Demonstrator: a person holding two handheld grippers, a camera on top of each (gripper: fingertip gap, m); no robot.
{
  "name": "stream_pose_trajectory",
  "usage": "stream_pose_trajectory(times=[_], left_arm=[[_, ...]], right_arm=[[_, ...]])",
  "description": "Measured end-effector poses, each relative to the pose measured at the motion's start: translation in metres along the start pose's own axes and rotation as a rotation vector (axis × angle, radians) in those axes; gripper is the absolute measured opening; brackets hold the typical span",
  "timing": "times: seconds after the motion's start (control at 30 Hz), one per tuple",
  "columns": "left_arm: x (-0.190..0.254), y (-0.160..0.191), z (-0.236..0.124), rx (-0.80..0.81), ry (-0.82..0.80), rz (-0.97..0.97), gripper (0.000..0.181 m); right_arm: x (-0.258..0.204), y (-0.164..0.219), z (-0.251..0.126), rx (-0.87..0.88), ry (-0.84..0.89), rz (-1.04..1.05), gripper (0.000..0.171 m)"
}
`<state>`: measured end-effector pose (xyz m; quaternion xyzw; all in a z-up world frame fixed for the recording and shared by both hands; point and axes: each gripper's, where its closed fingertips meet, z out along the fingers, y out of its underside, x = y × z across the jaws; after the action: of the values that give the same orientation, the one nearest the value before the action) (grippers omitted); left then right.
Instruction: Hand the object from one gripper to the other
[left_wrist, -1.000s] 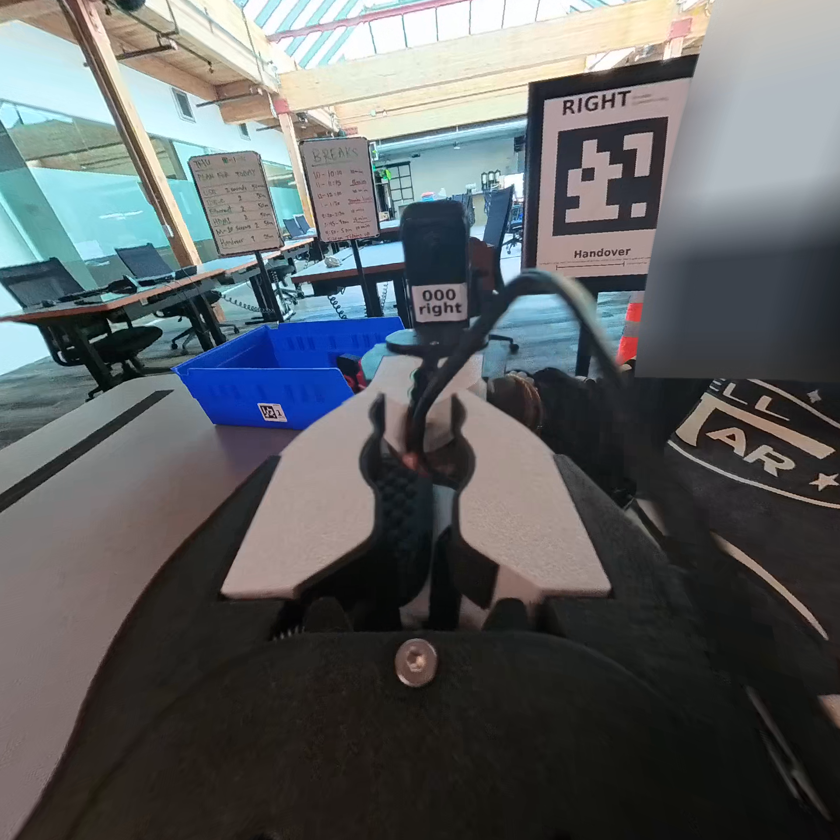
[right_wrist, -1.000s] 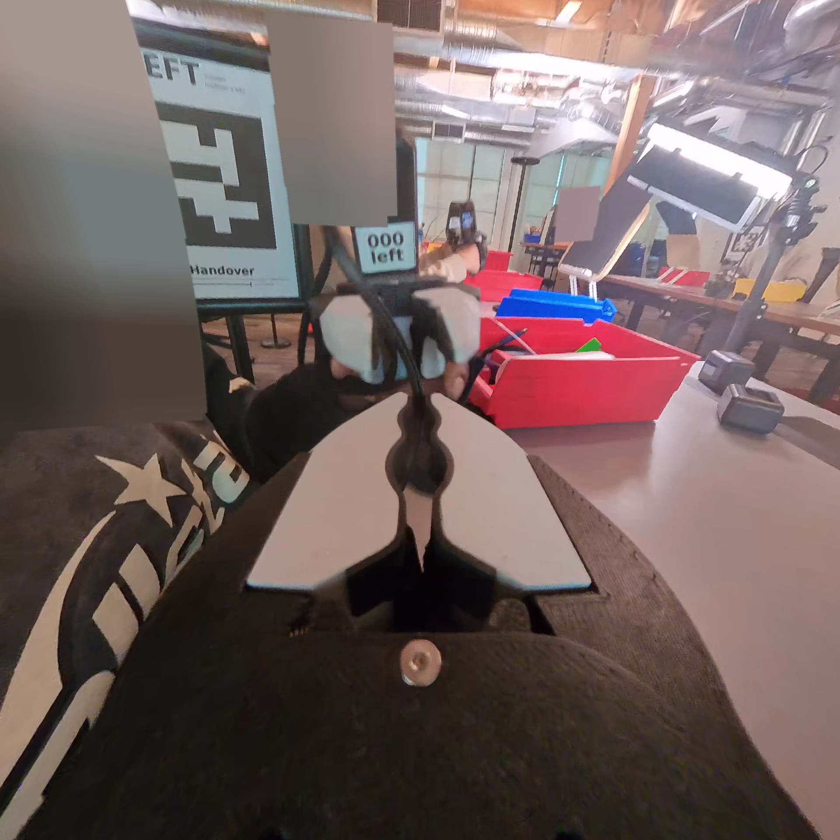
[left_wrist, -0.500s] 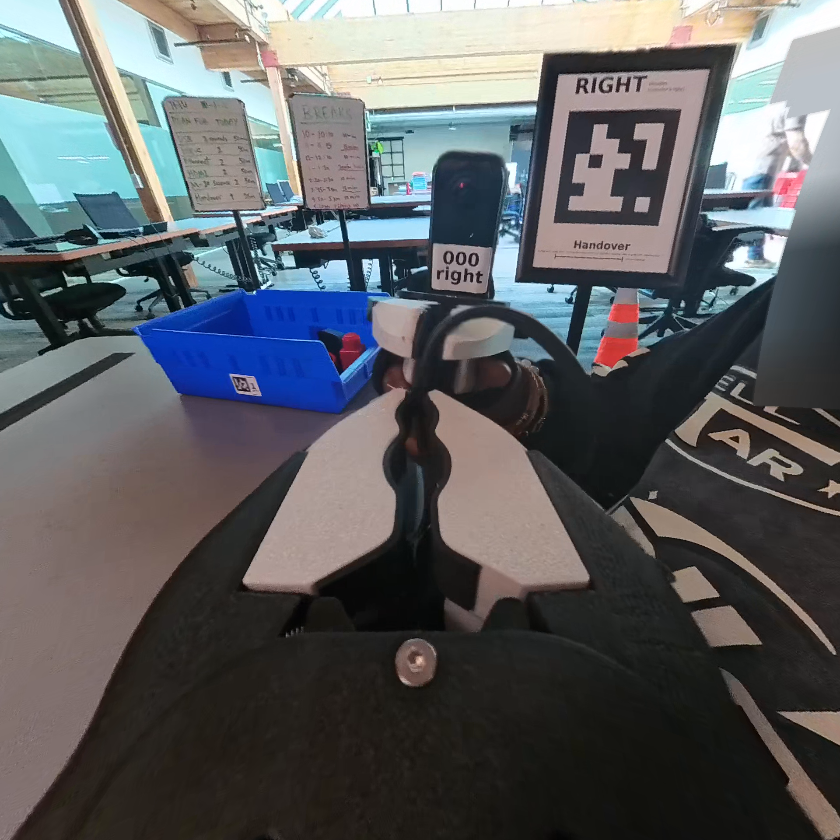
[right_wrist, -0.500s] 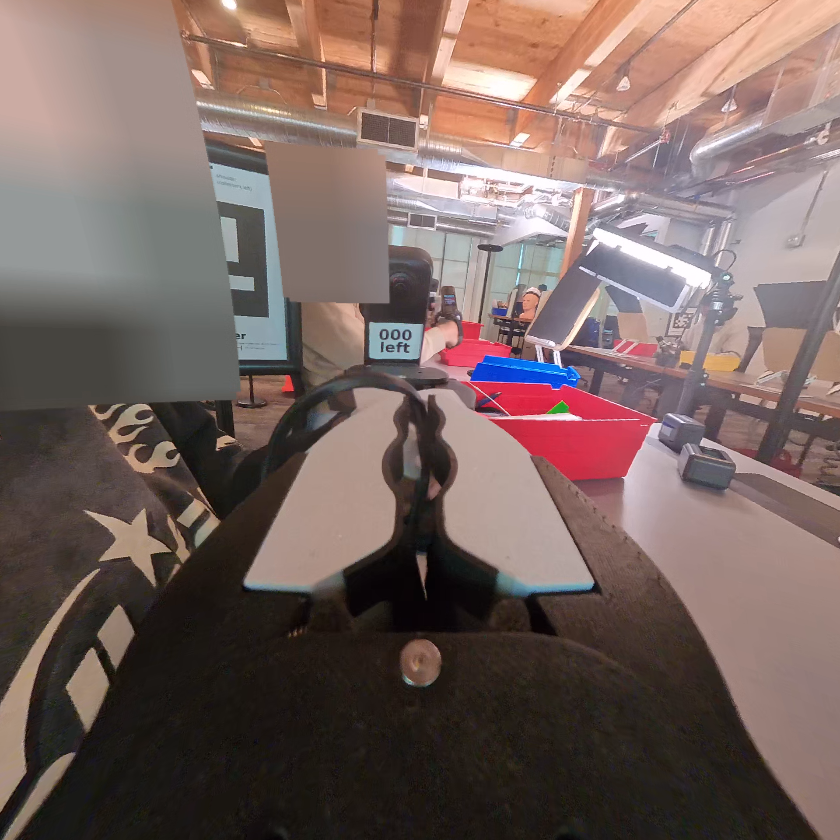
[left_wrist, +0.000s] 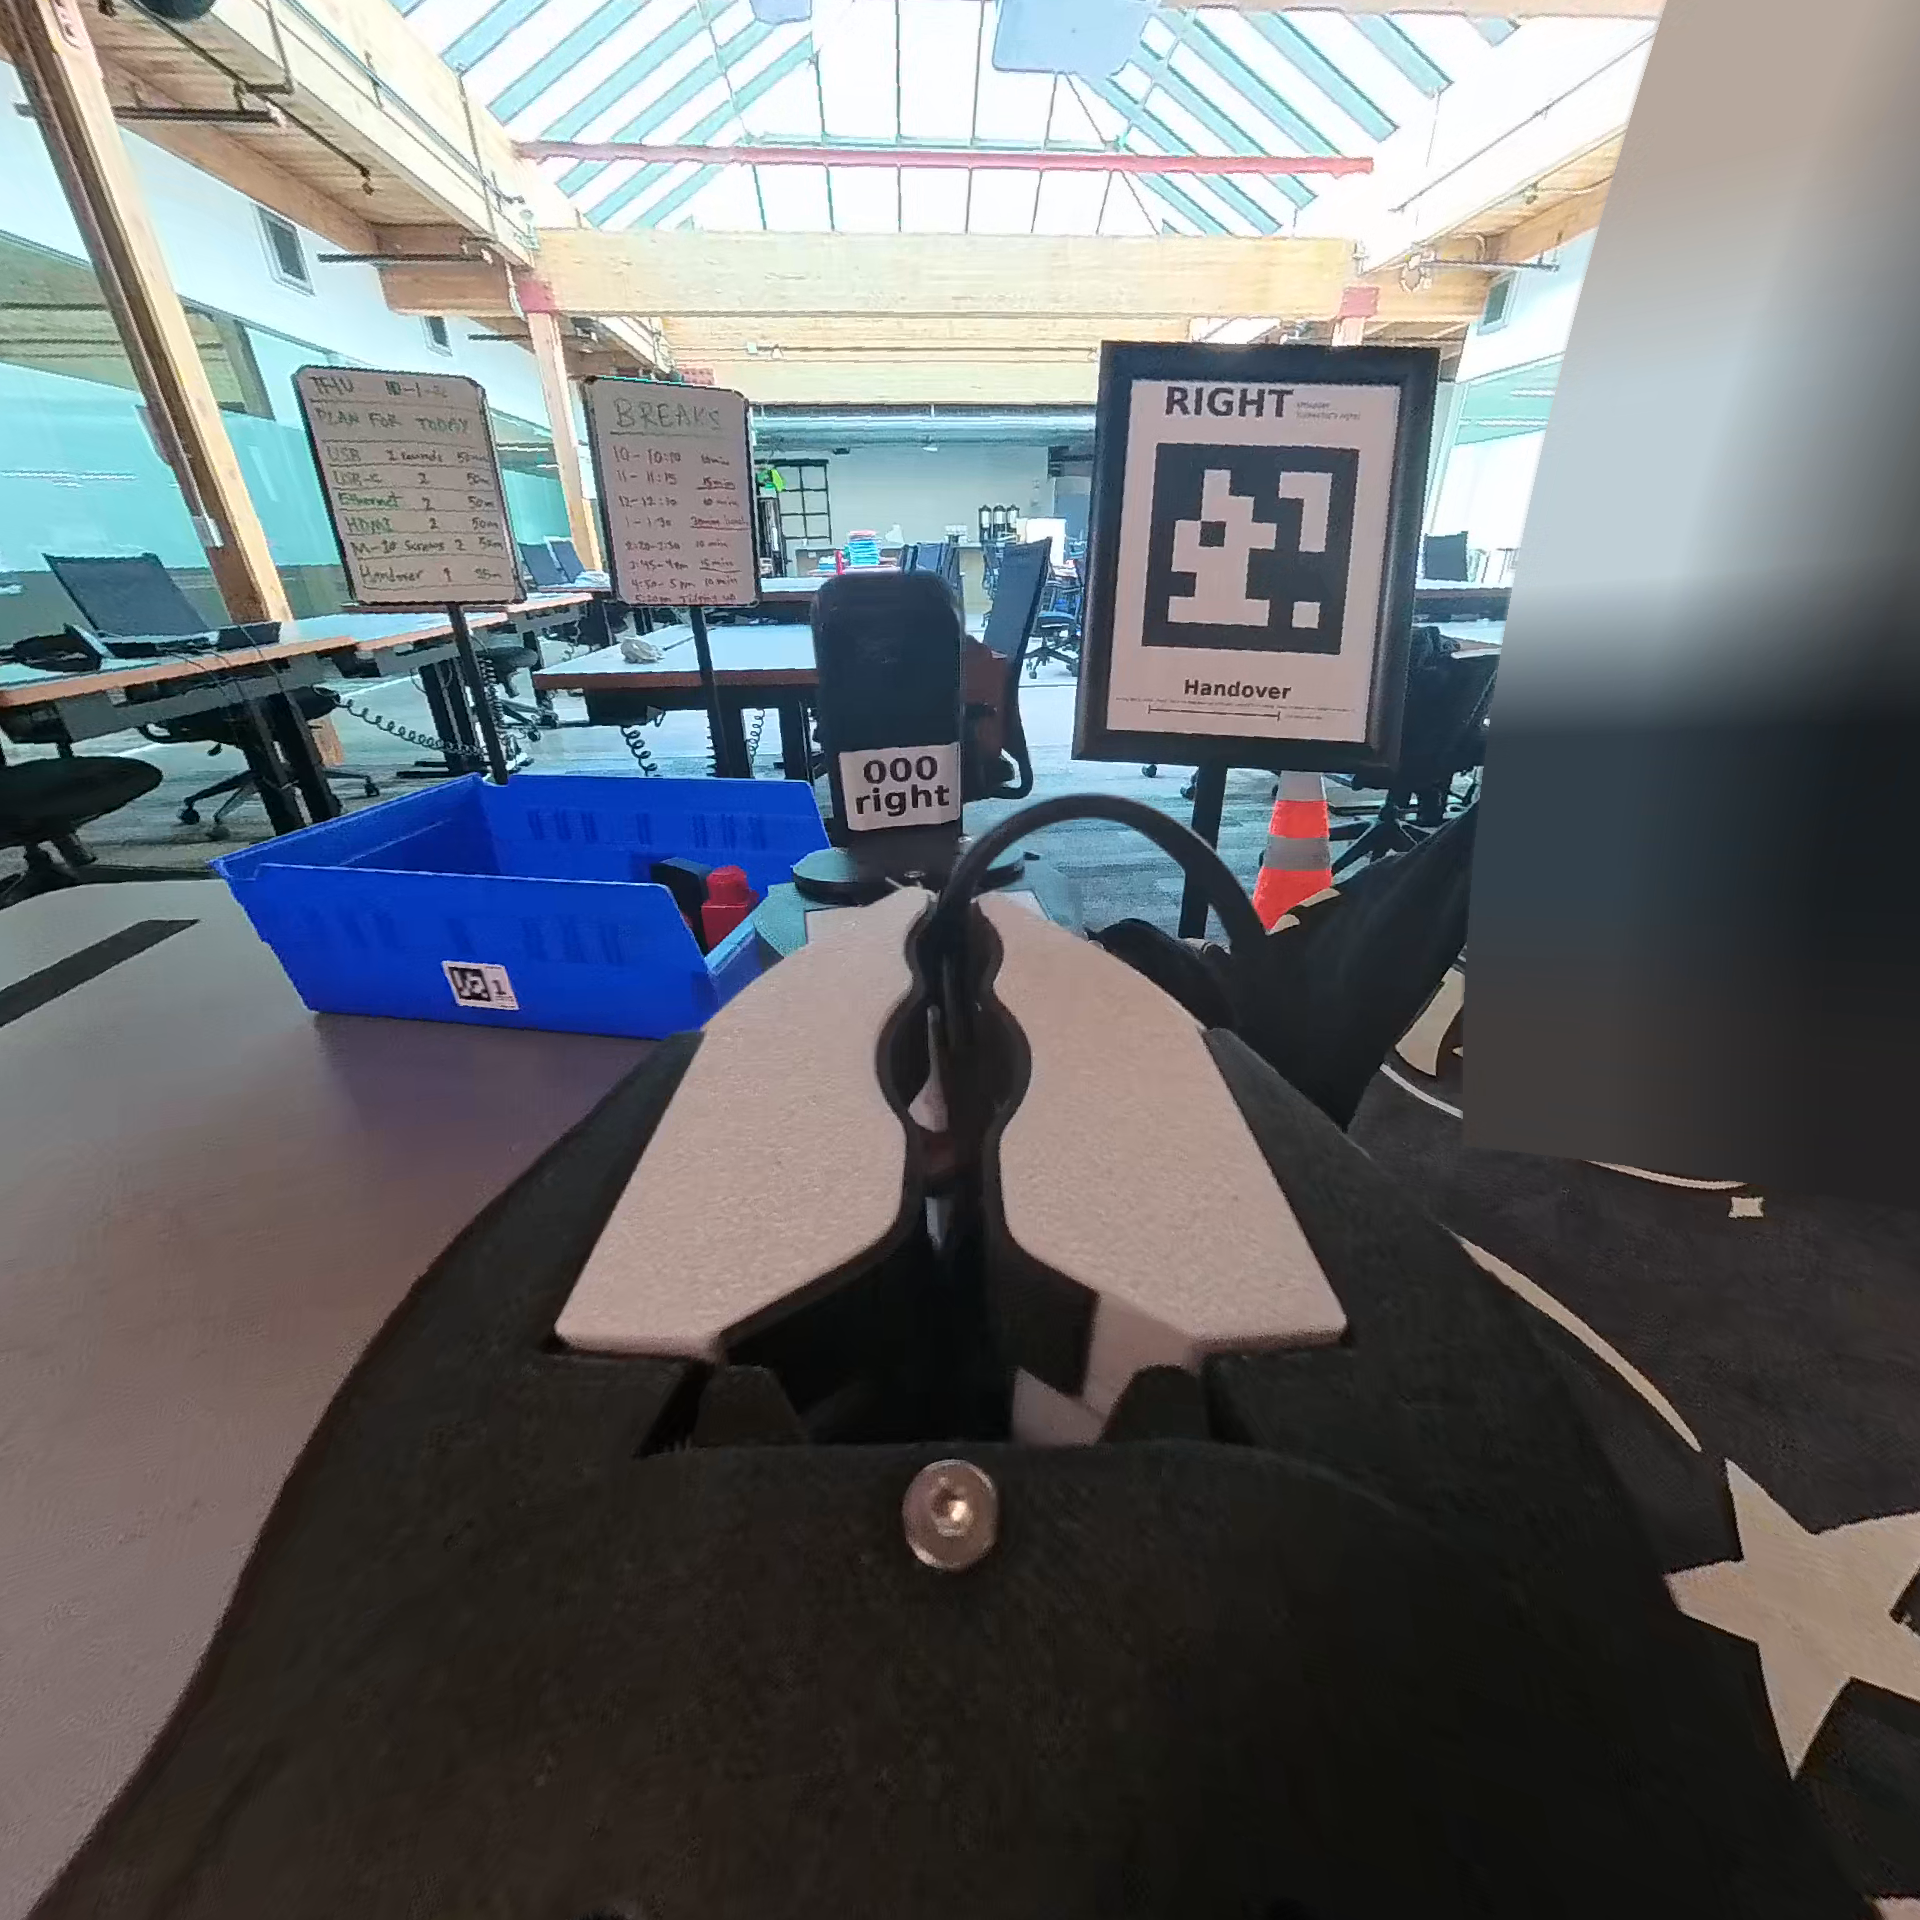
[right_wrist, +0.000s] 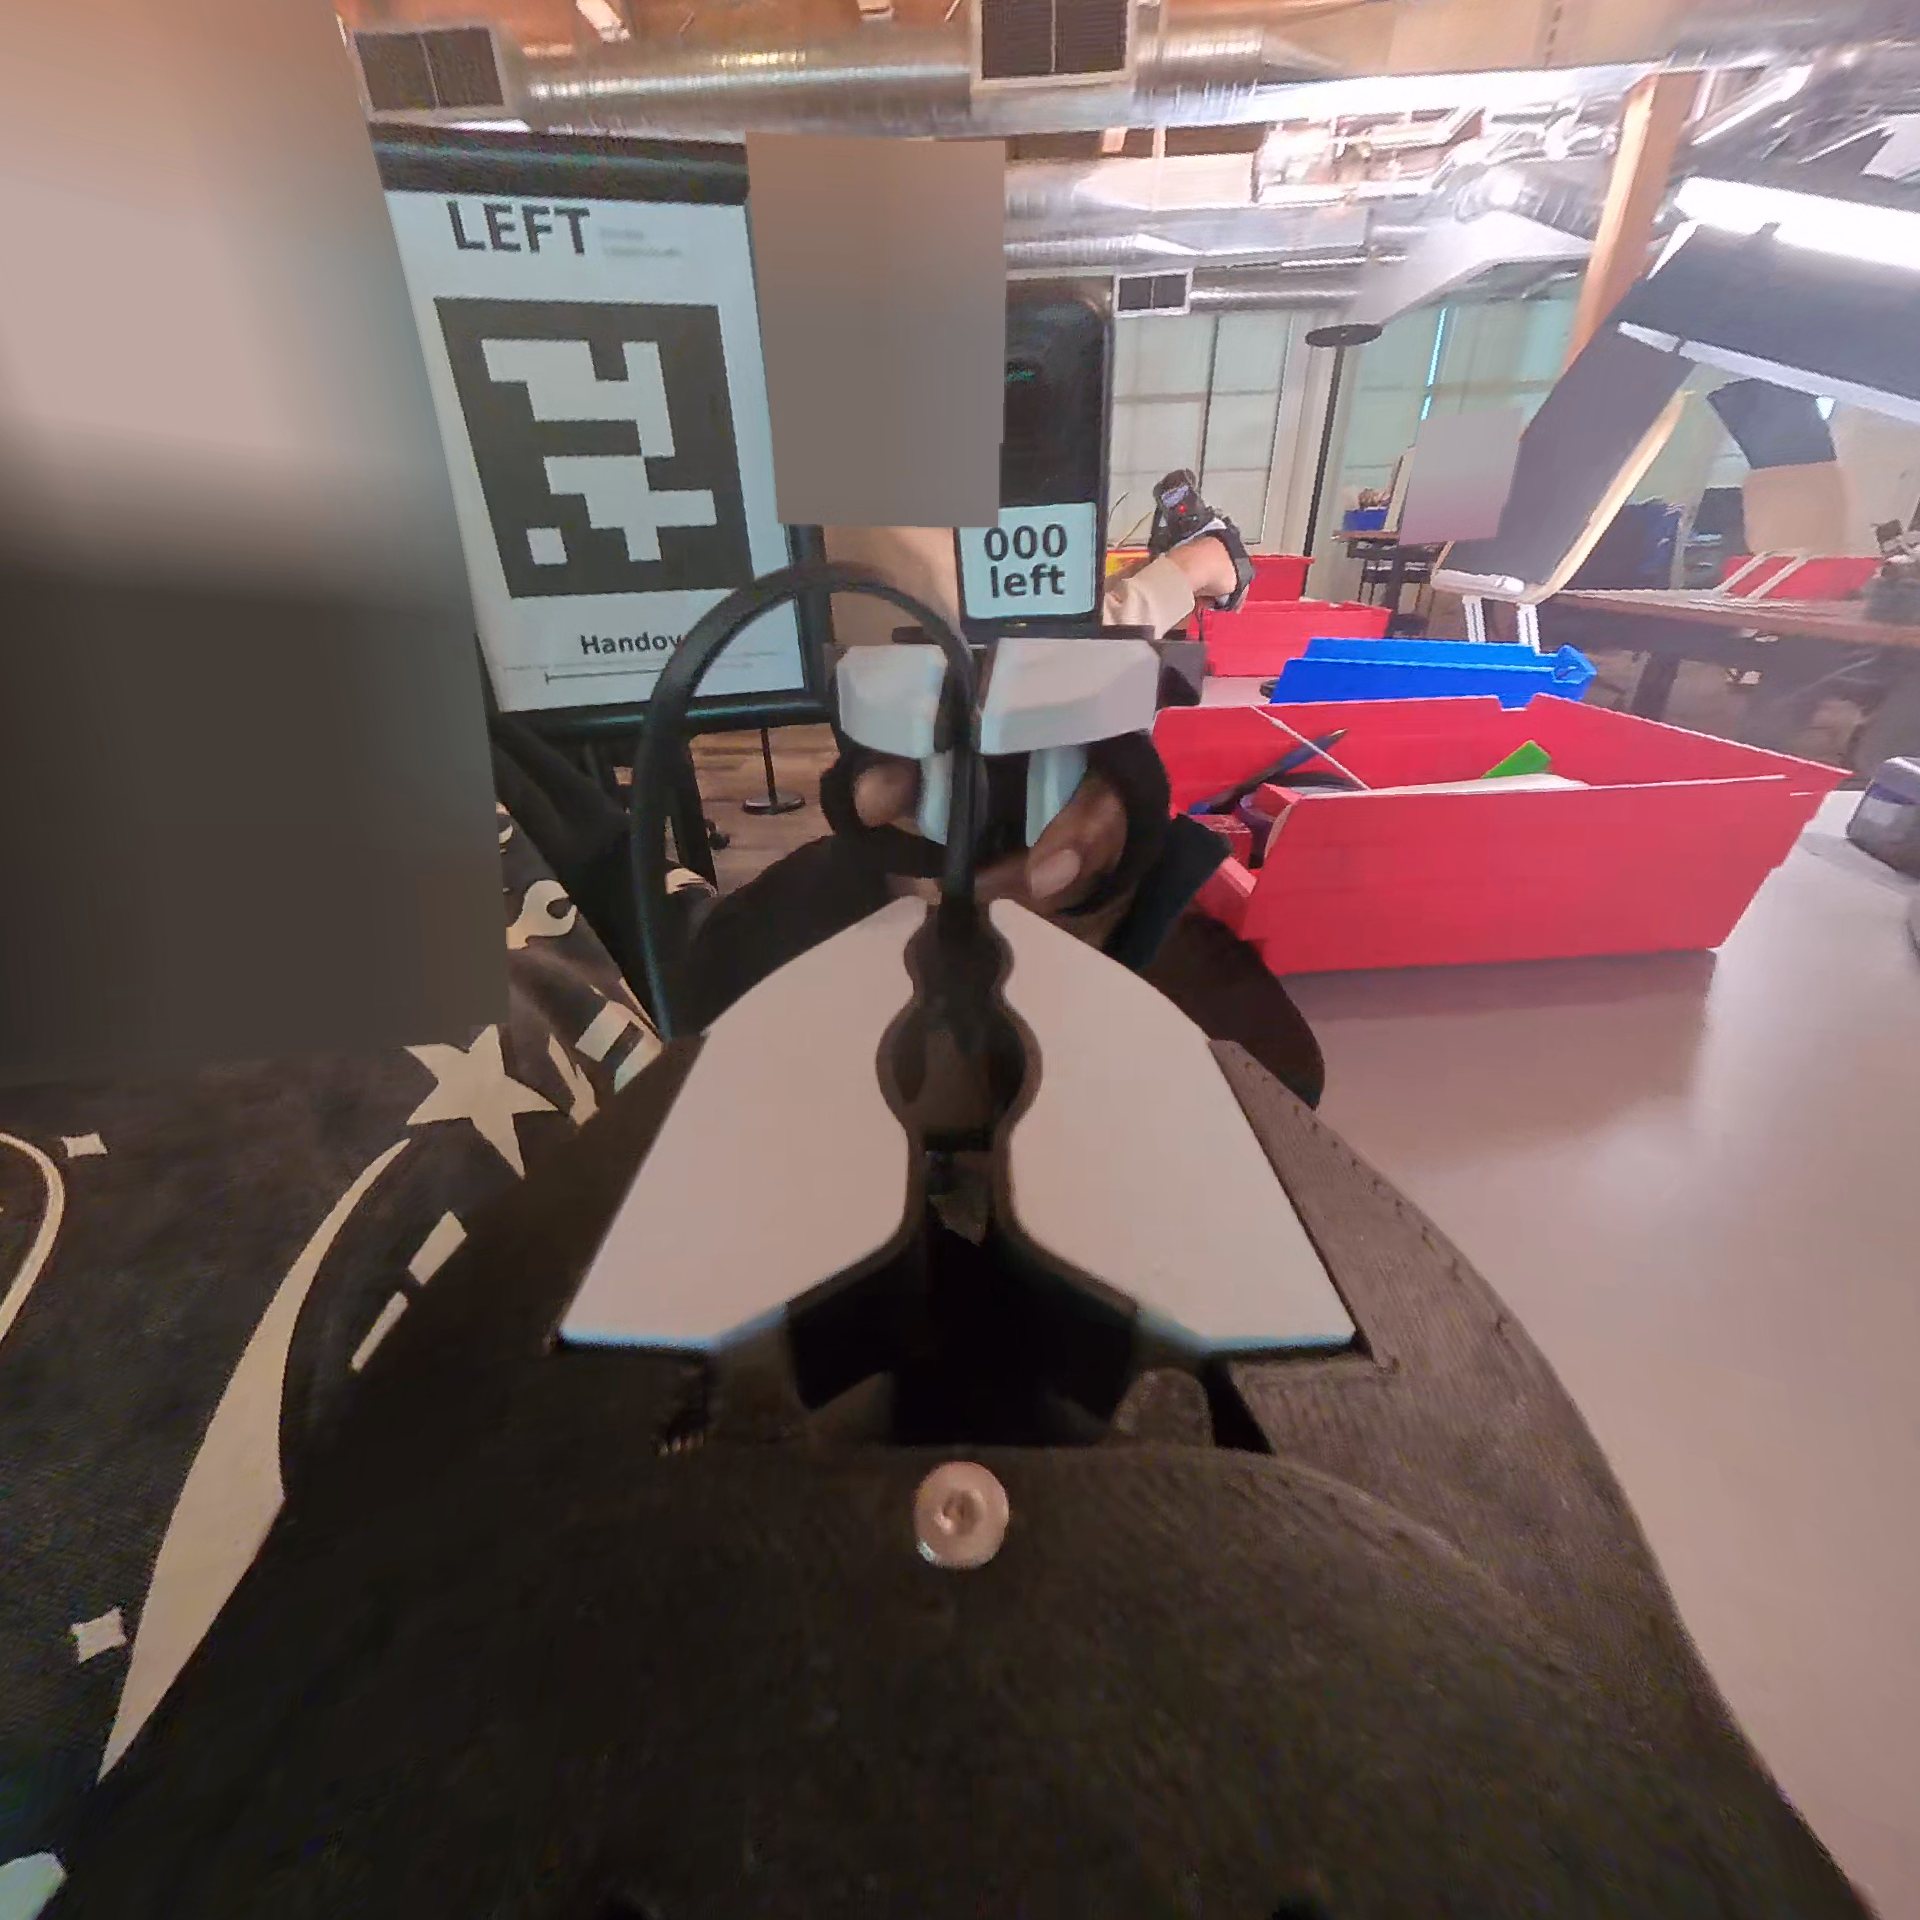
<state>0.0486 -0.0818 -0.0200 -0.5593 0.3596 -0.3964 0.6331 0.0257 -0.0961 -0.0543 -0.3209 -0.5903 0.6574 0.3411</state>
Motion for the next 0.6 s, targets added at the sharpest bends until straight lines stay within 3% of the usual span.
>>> stream_pose_trajectory(times=[0.1,0.2,0.27,0.47,0.6], left_arm=[[0.001,0.000,0.001,0.002,0.000,0.016,0.007],[-0.002,0.005,-0.001,-0.046,-0.028,0.055,0.029],[-0.007,0.008,-0.002,-0.067,-0.058,0.088,0.033],[-0.029,0.026,0.004,-0.192,-0.247,0.306,0.024],[-0.032,0.027,0.007,-0.238,-0.328,0.444,0.006]], right_arm=[[0.002,-0.002,0.000,0.001,0.030,-0.035,0.006],[0.006,-0.018,-0.005,0.083,0.080,-0.078,0.005],[0.011,-0.029,-0.009,0.139,0.133,-0.096,0.005],[0.016,-0.047,-0.018,0.229,0.224,-0.141,0.005],[0.016,-0.048,-0.019,0.237,0.232,-0.141,0.005]])
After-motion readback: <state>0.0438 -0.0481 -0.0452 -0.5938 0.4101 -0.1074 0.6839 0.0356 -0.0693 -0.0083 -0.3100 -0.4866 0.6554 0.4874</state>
